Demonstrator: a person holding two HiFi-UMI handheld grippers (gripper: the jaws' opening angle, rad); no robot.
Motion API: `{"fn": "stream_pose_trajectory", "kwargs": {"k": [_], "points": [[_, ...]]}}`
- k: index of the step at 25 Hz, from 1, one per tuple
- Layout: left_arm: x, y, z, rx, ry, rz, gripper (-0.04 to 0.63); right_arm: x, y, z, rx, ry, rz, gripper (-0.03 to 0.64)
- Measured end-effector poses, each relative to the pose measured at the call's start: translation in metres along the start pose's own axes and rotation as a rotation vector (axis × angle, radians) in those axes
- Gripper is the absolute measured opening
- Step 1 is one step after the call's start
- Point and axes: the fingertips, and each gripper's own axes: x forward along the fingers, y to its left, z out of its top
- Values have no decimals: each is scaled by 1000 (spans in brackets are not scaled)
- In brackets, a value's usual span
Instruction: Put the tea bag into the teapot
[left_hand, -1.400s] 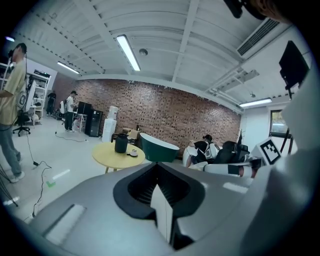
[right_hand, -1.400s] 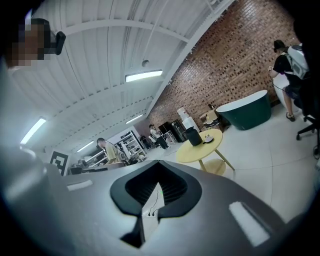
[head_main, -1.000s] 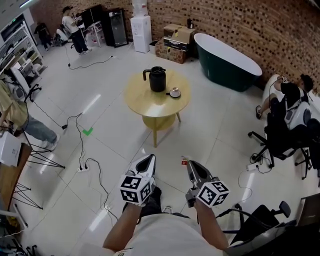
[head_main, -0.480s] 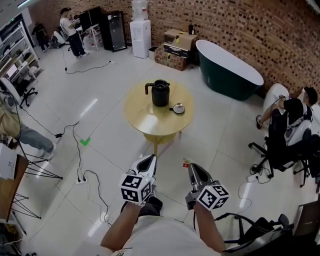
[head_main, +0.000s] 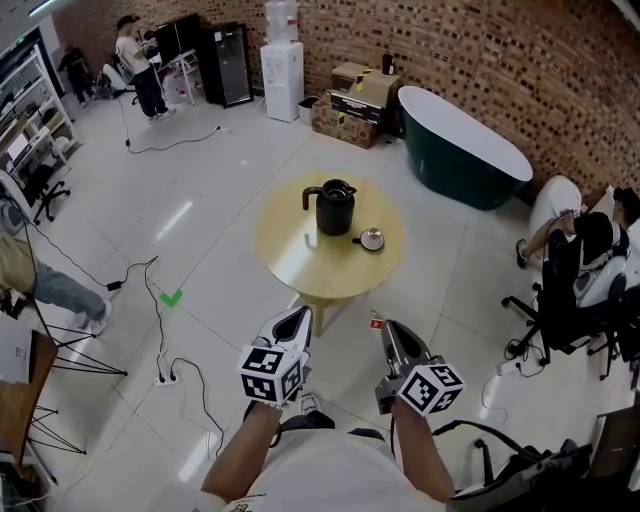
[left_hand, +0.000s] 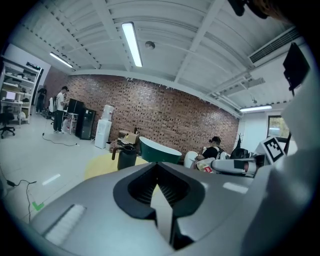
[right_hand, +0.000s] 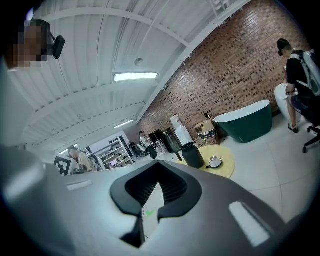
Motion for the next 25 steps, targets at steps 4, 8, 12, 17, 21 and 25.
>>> {"fn": "stream_pose_trajectory", "kwargs": {"k": [4, 8, 12, 17, 21, 25], "points": [[9, 15, 12, 5, -2, -15, 12, 19, 5, 4, -17, 6, -11, 0], [21, 25, 18, 0, -4, -25, 12, 34, 0, 8, -16, 16, -25, 0], [35, 31, 23, 1, -2, -35, 12, 49, -9, 18, -19, 9, -36, 0], [59, 44, 32, 6, -7, -20, 12, 78, -23, 29, -23, 12, -22, 0], [84, 58, 44, 13, -8, 0, 12, 109, -31, 44, -48, 19, -8, 0], [108, 70, 54, 15, -6, 9, 12, 136, -39, 56, -57, 26, 7, 0]]}}
